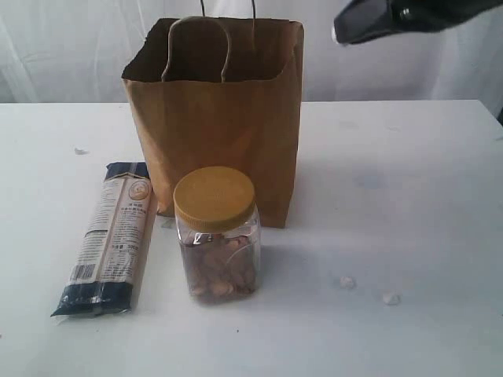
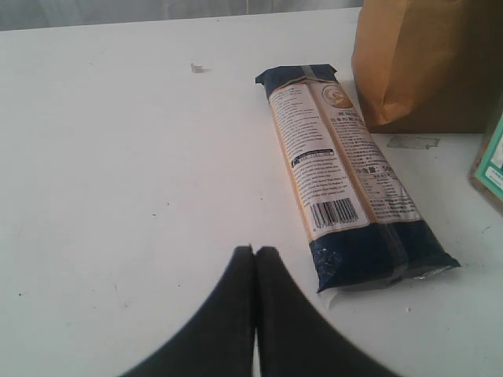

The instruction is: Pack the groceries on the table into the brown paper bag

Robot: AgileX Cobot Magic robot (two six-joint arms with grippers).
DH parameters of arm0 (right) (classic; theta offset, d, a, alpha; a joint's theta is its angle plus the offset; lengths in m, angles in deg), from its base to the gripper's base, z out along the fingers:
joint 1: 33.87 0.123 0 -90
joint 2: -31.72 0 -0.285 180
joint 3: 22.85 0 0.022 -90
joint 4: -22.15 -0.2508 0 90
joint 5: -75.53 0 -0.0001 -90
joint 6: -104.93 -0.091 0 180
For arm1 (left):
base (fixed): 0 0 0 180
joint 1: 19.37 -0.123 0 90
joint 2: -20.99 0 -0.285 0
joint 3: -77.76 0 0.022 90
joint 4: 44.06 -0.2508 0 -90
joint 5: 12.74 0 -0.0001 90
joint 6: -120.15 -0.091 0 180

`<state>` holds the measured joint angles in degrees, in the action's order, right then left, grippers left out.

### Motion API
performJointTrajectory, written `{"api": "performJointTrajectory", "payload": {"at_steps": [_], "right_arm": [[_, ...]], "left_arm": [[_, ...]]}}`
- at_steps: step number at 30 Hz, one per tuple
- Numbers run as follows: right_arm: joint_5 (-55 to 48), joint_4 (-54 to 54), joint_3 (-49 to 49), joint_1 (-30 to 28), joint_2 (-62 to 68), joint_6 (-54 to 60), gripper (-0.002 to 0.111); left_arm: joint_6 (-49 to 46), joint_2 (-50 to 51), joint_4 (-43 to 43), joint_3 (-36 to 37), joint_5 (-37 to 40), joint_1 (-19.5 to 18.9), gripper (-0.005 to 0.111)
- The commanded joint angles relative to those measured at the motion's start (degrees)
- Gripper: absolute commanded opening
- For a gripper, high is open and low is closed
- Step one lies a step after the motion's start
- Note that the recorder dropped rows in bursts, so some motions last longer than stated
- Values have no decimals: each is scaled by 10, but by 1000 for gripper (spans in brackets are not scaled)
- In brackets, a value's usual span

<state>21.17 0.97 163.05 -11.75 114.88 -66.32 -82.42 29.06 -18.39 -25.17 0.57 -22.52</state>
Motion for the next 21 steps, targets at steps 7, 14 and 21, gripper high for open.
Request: {"api": "performJointTrajectory", "payload": {"at_steps": [7,14,21], "right_arm": [[-26,-1,159,86,133,22,0],[76,84,168,94,190,22,0],[87,107,168,94,229,22,0]], "left_arm": [[3,-3,4,2,1,-2,0],[3,-3,4,2,1,-2,0],[3,-3,4,2,1,-2,0]]}}
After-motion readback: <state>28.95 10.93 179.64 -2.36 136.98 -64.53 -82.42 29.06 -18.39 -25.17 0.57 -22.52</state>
